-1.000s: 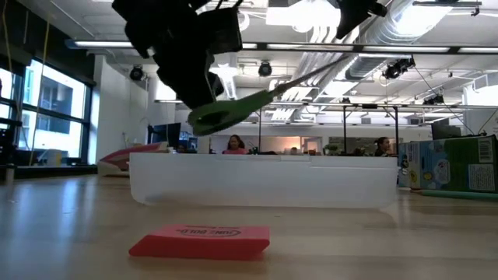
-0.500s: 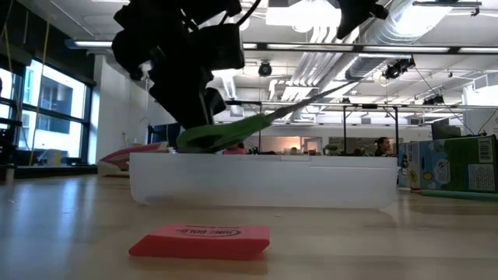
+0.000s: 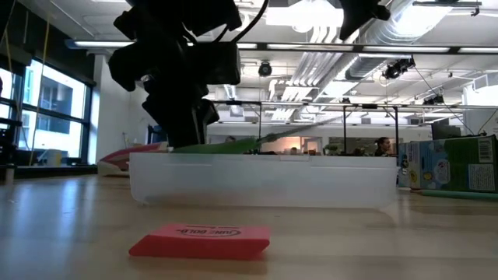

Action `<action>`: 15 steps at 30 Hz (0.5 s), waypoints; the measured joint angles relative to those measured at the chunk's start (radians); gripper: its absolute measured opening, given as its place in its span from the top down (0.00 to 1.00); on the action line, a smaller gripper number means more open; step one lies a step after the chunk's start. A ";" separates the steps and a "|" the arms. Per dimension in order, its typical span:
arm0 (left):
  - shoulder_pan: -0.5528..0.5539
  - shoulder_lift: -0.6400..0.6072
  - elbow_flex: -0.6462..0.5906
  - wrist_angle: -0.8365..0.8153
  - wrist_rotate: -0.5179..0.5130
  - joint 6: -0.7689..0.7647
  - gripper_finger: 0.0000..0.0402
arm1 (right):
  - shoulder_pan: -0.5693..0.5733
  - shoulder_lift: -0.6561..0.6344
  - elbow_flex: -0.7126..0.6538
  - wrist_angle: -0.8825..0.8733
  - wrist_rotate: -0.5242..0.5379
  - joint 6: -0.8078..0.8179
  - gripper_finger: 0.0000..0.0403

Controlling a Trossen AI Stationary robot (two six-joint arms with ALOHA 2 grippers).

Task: Pack school essentials
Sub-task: Put the green scissors into the supply box, then put the blue pencil into the supply box

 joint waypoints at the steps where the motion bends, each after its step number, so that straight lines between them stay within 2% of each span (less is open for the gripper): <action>1: 0.000 0.000 0.000 -0.002 0.000 0.007 0.73 | 0.005 0.000 0.000 -0.005 0.000 -0.001 1.00; 10: 0.000 -0.001 0.000 -0.008 -0.002 -0.002 0.59 | 0.103 0.000 0.000 -0.077 0.031 0.033 1.00; 15: 0.000 -0.011 0.023 -0.009 -0.003 -0.002 0.57 | 0.174 -0.002 0.000 -0.113 0.034 0.076 1.00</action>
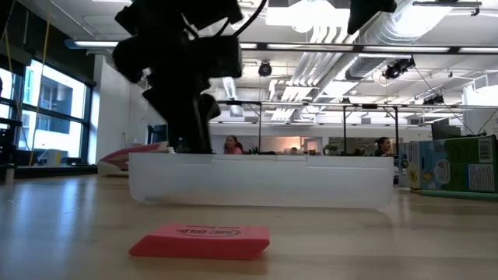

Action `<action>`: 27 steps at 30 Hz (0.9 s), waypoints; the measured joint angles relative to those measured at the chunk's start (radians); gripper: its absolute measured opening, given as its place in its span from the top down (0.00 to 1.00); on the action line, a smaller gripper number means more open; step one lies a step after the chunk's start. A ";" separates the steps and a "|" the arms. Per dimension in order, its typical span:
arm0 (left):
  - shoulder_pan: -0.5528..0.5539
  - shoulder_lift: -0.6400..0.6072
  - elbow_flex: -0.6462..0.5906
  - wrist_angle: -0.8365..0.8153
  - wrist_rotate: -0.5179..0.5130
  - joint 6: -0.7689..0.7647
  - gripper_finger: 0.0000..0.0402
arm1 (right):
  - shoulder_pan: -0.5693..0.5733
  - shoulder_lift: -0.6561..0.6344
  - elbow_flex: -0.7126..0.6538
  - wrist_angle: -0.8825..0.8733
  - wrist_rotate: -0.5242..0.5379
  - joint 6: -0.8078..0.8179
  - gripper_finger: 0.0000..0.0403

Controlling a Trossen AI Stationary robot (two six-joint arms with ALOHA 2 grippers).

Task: Pack school essentials
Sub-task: Put the blue pencil into the supply box

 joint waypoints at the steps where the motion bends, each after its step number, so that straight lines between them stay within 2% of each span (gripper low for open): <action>1: 0.000 0.000 0.009 0.000 -0.003 0.000 0.57 | 0.015 0.000 0.000 -0.007 0.000 0.005 1.00; 6: 0.000 0.000 0.066 -0.034 -0.061 0.035 0.60 | 0.095 -0.002 -0.011 -0.049 0.007 0.047 1.00; 11: 0.018 0.000 0.127 -0.102 -0.117 0.045 0.63 | 0.178 -0.034 -0.085 -0.091 0.034 0.150 1.00; 21: 0.119 0.000 0.218 -0.249 -0.120 0.052 0.67 | 0.357 -0.176 -0.278 -0.091 0.002 0.525 1.00; 27: 0.186 -0.010 0.239 -0.288 -0.121 0.054 0.68 | 0.483 -0.212 -0.368 -0.086 -0.041 0.740 1.00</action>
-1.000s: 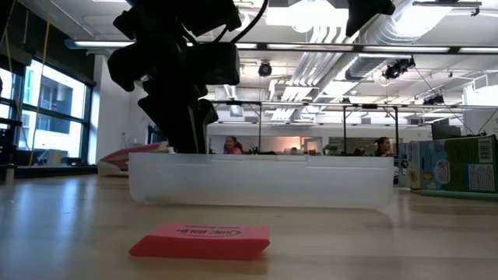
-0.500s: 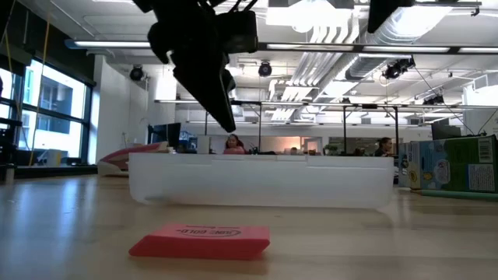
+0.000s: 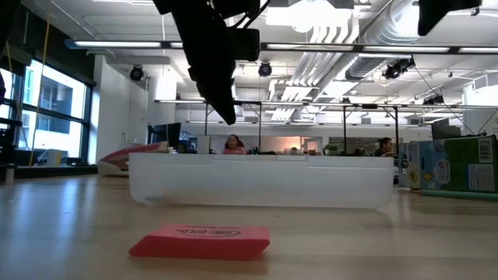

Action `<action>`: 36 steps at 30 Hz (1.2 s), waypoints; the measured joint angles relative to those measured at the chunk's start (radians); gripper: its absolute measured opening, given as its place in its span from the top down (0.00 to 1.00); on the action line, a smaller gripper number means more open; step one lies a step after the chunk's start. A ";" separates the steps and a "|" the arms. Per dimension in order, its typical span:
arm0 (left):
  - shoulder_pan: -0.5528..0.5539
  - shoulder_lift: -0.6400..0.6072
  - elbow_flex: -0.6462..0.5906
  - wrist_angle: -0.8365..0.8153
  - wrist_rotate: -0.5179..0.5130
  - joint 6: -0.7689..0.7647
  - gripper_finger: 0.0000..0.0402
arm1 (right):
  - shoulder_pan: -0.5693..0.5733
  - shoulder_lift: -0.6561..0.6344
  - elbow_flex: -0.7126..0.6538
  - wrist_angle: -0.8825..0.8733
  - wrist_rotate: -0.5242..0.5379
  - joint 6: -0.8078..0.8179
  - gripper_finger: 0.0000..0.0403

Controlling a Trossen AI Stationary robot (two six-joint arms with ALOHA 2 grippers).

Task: Pack school essentials
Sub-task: Put the blue pencil into the supply box

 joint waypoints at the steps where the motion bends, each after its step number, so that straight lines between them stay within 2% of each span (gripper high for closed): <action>1: 0.011 -0.009 0.000 -0.008 0.000 0.007 0.68 | 0.021 -0.001 -0.014 0.004 -0.013 0.022 1.00; 5: 0.049 -0.040 0.001 -0.018 0.000 0.025 0.68 | 0.105 0.001 -0.074 0.044 -0.066 0.093 0.94; 12: 0.112 -0.112 0.001 -0.040 -0.001 0.017 0.68 | 0.233 0.002 -0.235 0.179 -0.155 0.215 0.75; 16: 0.140 -0.154 0.001 -0.041 -0.027 0.019 0.68 | 0.302 0.002 -0.324 0.286 -0.207 0.271 0.69; 22: 0.175 -0.187 0.000 -0.048 -0.078 0.025 0.68 | 0.383 0.002 -0.413 0.441 -0.259 0.402 0.68; 29: 0.196 -0.189 0.000 -0.062 -0.092 0.025 0.68 | 0.471 0.004 -0.484 0.476 -0.283 0.602 0.68; 36: 0.196 -0.189 0.000 -0.054 -0.095 0.025 0.68 | 0.544 0.049 -0.545 0.554 -0.285 0.697 0.68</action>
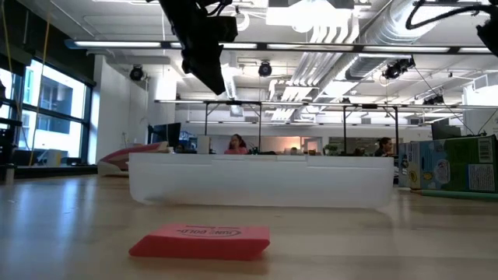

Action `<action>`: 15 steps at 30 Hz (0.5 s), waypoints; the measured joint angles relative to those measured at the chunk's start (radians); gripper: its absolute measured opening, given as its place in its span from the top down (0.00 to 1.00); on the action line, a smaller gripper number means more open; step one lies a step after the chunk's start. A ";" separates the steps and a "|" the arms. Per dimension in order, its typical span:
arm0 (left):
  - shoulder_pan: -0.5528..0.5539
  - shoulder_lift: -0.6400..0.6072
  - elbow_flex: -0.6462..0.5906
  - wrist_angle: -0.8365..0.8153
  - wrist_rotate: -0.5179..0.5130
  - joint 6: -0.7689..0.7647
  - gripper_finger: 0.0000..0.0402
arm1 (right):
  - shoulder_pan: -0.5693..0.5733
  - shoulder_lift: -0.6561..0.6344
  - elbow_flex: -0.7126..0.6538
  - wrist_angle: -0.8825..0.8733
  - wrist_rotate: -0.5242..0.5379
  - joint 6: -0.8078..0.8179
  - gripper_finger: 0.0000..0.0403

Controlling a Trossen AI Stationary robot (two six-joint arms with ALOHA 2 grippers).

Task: Pack school essentials
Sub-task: Put the blue pencil into the supply box

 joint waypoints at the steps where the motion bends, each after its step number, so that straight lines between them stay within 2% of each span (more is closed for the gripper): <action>1: 0.000 0.000 0.000 0.000 0.000 0.000 0.68 | 0.007 0.011 -0.006 0.006 -0.004 0.012 0.68; 15: -0.002 0.000 0.000 0.030 -0.002 -0.003 0.68 | 0.024 0.217 -0.019 0.065 -0.052 0.015 0.68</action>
